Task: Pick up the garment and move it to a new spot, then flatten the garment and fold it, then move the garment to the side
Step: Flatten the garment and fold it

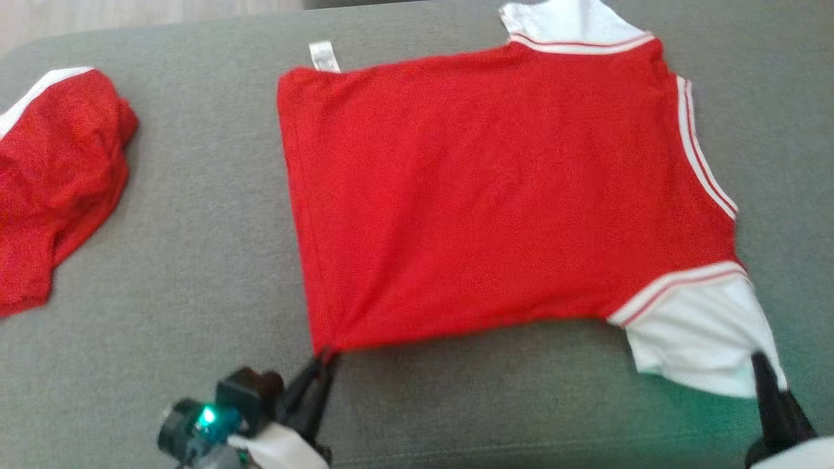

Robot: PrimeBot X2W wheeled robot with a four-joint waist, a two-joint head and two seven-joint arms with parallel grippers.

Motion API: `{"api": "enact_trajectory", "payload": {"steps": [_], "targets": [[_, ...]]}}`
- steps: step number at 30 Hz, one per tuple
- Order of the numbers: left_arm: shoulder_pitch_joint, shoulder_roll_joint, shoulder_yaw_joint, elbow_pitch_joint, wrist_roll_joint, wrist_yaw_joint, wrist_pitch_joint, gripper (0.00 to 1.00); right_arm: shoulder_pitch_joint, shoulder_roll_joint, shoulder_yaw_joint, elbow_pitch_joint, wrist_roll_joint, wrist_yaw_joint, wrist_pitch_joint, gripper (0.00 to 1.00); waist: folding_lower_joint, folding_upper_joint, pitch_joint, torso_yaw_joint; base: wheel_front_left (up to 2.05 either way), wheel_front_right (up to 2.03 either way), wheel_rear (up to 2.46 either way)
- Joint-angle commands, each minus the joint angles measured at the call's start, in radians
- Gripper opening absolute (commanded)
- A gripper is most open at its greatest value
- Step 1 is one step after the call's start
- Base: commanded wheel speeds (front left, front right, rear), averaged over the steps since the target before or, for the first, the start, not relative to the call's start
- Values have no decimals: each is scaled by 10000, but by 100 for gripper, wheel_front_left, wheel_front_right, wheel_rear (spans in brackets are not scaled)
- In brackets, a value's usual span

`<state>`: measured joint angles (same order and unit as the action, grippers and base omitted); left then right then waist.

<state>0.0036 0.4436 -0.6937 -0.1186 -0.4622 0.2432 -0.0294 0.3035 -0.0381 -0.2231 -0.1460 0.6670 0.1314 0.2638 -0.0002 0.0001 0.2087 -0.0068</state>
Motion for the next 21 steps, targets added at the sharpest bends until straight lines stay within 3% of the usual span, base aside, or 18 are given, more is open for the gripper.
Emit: {"api": "enact_trajectory", "payload": {"steps": [1, 8, 21], "targets": [[-245, 299, 314, -518, -84, 62, 94, 0, -229, -123, 142, -503, 138, -7, -69, 0, 2, -1, 41, 71, 0, 0, 0], [-395, 481, 295, -1171, -610, -171, 954, 0, -1401, -122, -1, -488, -529, -7, 600, 0, 2, -1, 72, -59, 0, 0, 0], [-3019, 918, 739, -640, -2082, -1440, 3589, 0, -5402, -122, -467, 744, -2265, -7, 2962, 0, 2, -1, 378, 347, 0, 0, 0]]}}
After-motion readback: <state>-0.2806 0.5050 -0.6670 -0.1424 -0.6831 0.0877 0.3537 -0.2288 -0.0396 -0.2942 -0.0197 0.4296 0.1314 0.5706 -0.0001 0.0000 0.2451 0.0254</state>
